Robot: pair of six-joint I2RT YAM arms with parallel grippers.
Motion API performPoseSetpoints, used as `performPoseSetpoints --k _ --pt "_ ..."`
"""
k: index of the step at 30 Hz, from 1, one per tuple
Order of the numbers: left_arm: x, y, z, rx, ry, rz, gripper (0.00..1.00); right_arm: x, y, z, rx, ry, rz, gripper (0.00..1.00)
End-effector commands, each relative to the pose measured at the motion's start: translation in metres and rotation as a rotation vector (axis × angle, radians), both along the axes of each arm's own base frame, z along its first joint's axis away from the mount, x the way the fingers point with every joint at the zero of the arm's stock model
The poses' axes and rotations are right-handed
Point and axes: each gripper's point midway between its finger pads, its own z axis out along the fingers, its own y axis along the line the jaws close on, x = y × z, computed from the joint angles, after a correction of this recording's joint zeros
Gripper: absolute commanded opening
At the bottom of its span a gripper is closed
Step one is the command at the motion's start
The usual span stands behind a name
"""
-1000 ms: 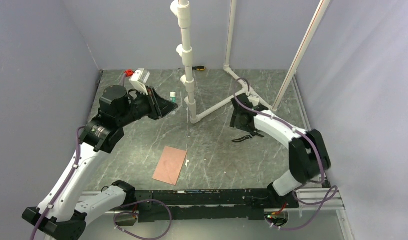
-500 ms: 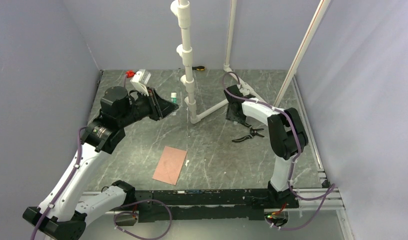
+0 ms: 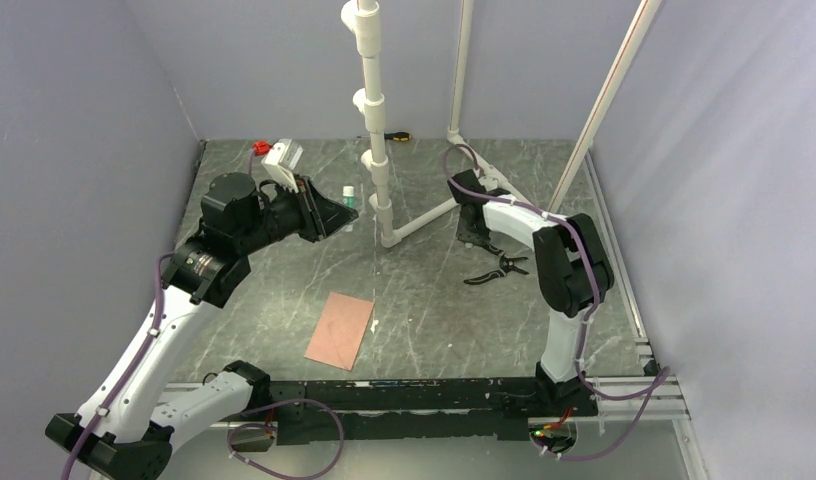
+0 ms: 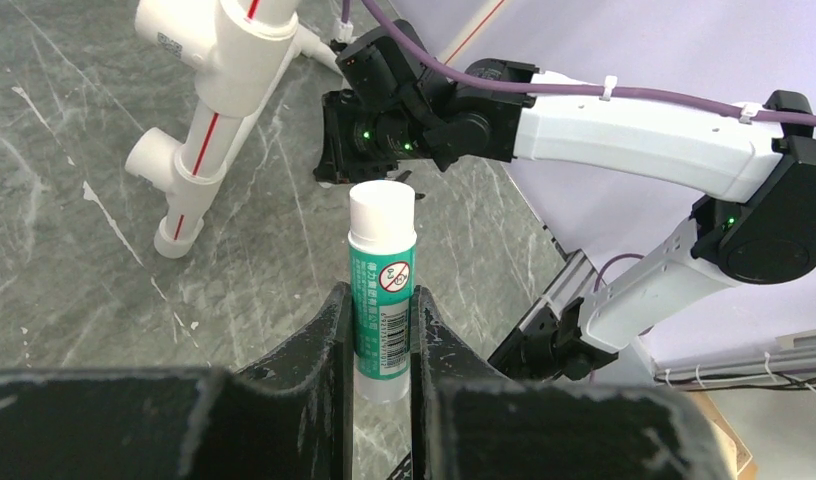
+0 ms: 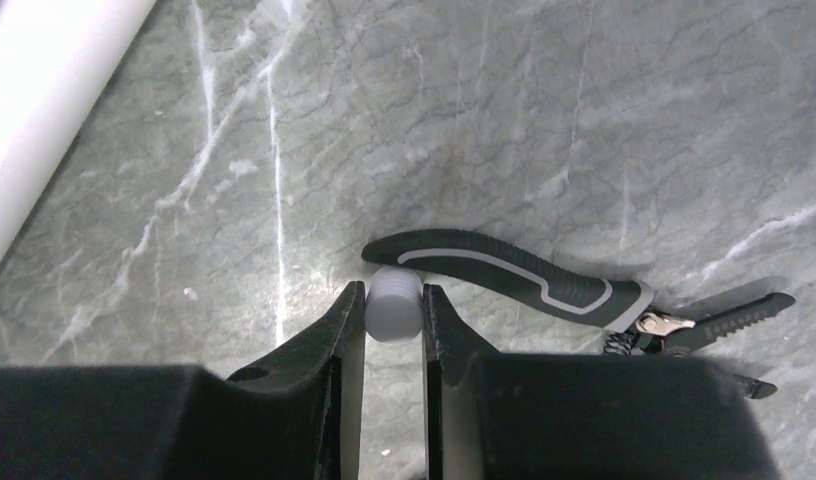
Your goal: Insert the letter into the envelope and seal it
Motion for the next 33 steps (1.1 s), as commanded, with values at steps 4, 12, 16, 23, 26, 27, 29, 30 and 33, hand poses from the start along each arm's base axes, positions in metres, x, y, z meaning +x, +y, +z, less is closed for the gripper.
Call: performPoseSetpoints --k 4,12,16,23,26,27,29,30,33 --pt "-0.023 -0.016 0.019 0.021 -0.121 -0.205 0.03 -0.020 0.010 0.083 0.125 -0.122 0.139 0.08" --pt "-0.057 -0.037 0.020 0.026 -0.222 -0.543 0.02 -0.112 0.084 0.212 0.659 -0.247 0.578 0.06" --pt "-0.073 -0.049 0.016 -0.020 -0.222 -0.744 0.02 -0.158 0.112 0.291 0.943 -0.333 0.784 0.08" --pt "-0.077 -0.057 -0.001 -0.002 -0.204 -0.851 0.03 -0.195 0.128 0.365 1.159 -0.415 0.904 0.09" --pt "-0.076 -0.061 -0.004 0.012 -0.204 -0.850 0.02 -0.198 0.132 0.374 1.168 -0.413 0.918 0.09" --pt "-0.076 -0.062 -0.004 0.013 -0.206 -0.846 0.02 -0.199 0.134 0.377 1.175 -0.416 0.928 0.09" --pt "-0.075 -0.065 -0.004 0.015 -0.209 -0.838 0.02 -0.201 0.138 0.380 1.182 -0.421 0.937 0.09" --pt "-0.074 -0.066 -0.005 0.019 -0.210 -0.830 0.02 -0.203 0.141 0.381 1.188 -0.417 0.953 0.08" --pt "-0.073 -0.068 -0.006 0.026 -0.212 -0.825 0.02 -0.203 0.147 0.378 1.181 -0.398 0.964 0.08"
